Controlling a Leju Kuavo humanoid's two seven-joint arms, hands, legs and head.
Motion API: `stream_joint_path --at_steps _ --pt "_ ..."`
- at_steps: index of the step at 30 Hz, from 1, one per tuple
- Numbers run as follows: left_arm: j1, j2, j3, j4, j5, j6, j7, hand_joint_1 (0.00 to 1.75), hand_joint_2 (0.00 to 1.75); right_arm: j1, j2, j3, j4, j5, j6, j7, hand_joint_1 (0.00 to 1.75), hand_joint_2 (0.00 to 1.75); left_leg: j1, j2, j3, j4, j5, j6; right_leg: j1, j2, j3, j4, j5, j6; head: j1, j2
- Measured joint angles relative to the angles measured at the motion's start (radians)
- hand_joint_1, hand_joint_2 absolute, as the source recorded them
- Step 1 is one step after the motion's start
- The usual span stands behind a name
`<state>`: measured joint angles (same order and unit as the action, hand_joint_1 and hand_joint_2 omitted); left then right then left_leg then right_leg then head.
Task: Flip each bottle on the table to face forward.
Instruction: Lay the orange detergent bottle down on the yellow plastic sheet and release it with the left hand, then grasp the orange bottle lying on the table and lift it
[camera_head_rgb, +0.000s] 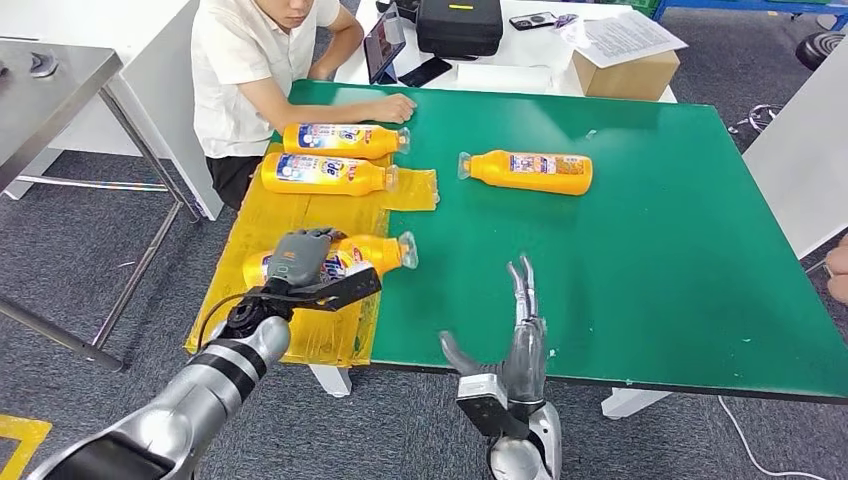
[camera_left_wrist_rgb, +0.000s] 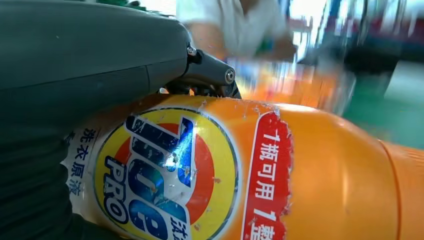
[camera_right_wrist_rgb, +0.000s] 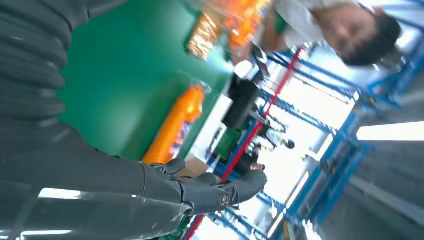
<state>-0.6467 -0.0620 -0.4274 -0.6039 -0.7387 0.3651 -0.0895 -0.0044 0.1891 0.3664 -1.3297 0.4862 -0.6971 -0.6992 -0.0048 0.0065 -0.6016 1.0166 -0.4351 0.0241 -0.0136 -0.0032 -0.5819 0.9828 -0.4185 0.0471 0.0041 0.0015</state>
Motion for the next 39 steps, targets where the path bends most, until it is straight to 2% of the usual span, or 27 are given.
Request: stream_joint_path --at_steps 3,6,8,9,12,13,14,18,23,29,31,35,39 --pt "-0.059 -0.001 -0.030 0.090 -0.024 -0.097 0.025 1.75 1.75 0.005 0.000 -0.003 -0.040 -0.028 -0.001 0.000 0.00 1.75 0.000 0.001 0.000 0.000 0.000 0.000 0.000 0.001 0.000 0.000 0.001 0.001 0.000 0.000" --pt "-0.091 -0.002 -0.044 0.141 -0.025 -0.117 0.029 1.74 1.75 0.009 -0.001 -0.005 -0.061 -0.038 -0.001 0.000 0.00 1.75 0.000 0.001 -0.001 0.000 0.000 0.000 0.000 0.000 -0.001 0.000 0.001 0.001 0.000 0.000" --pt "-0.105 -0.002 -0.051 0.163 -0.025 -0.122 0.030 1.63 1.75 0.009 -0.001 -0.005 -0.069 -0.040 -0.001 0.000 0.00 1.75 0.000 0.001 -0.001 0.000 0.000 0.000 0.000 0.000 -0.001 0.000 0.001 0.001 0.000 0.000" --pt "-0.111 -0.002 -0.053 0.172 -0.019 -0.137 0.028 1.40 1.75 0.009 -0.001 -0.005 -0.072 -0.045 -0.001 0.000 0.00 1.75 0.000 0.001 -0.001 0.000 0.000 0.000 0.000 0.000 -0.001 0.000 0.001 0.001 0.000 0.000" --pt "-0.126 -0.002 -0.054 0.193 0.019 -0.238 0.012 0.31 1.75 0.009 -0.004 0.001 -0.075 -0.087 -0.001 0.000 0.00 1.75 0.000 0.001 -0.001 0.000 0.000 0.000 0.000 0.000 -0.002 0.000 0.001 0.001 0.000 0.000" --pt "-0.130 -0.002 -0.053 0.198 0.031 -0.271 0.005 0.11 1.75 0.009 -0.006 0.006 -0.075 -0.102 -0.001 0.000 0.00 1.75 0.000 0.001 -0.001 0.000 0.000 0.000 0.000 0.000 -0.001 0.000 0.001 0.001 0.000 0.000" --pt "-0.133 -0.002 -0.050 0.202 0.043 -0.299 -0.004 0.01 1.75 0.009 -0.008 0.012 -0.075 -0.116 -0.001 0.000 0.00 1.75 0.000 0.000 -0.002 0.000 0.000 0.000 0.000 0.000 -0.001 0.000 0.001 0.001 0.000 0.000" --pt "-0.143 -0.005 -0.025 0.210 0.102 -0.352 -0.062 0.00 1.75 0.007 -0.016 0.037 -0.075 -0.145 -0.001 0.000 0.00 1.75 0.000 0.000 -0.002 0.000 0.000 0.000 0.000 0.000 -0.001 0.000 0.001 0.001 0.000 0.000" --pt "-0.134 -0.023 -0.006 0.193 0.101 -0.277 -0.151 0.00 1.75 0.007 -0.025 0.060 -0.075 -0.160 -0.001 0.000 0.00 1.75 0.000 -0.001 -0.002 0.000 0.000 0.000 0.000 -0.001 -0.001 0.000 0.001 0.001 0.000 0.000" --pt "-0.123 -0.037 0.000 0.145 0.113 -0.253 -0.182 0.00 1.75 0.007 -0.039 0.083 -0.074 -0.174 -0.001 0.000 0.00 1.75 0.000 -0.001 -0.002 0.000 0.000 0.000 0.000 -0.001 -0.001 0.000 0.001 0.001 0.000 0.000" --pt "-0.114 -0.043 0.002 0.118 0.108 -0.204 -0.198 0.00 1.75 0.008 -0.042 0.085 -0.073 -0.174 -0.001 0.000 0.00 1.75 0.000 -0.001 -0.002 0.000 0.000 0.000 0.000 -0.001 -0.001 0.000 0.001 0.001 0.000 0.000" --pt "-0.065 -0.061 0.003 0.028 0.080 -0.028 -0.252 0.00 1.75 0.012 -0.047 0.086 -0.072 -0.161 -0.001 0.000 0.00 1.75 0.000 -0.001 -0.002 0.000 0.000 0.000 0.000 -0.001 -0.001 0.000 0.001 0.001 0.000 0.000" --pt "-0.023 -0.075 0.002 -0.044 0.048 0.059 -0.264 0.00 1.75 0.017 -0.050 0.086 -0.070 -0.154 -0.001 0.000 0.00 1.75 0.000 0.000 -0.002 0.000 0.000 0.000 0.000 -0.001 -0.002 0.000 0.001 0.001 0.000 0.000"
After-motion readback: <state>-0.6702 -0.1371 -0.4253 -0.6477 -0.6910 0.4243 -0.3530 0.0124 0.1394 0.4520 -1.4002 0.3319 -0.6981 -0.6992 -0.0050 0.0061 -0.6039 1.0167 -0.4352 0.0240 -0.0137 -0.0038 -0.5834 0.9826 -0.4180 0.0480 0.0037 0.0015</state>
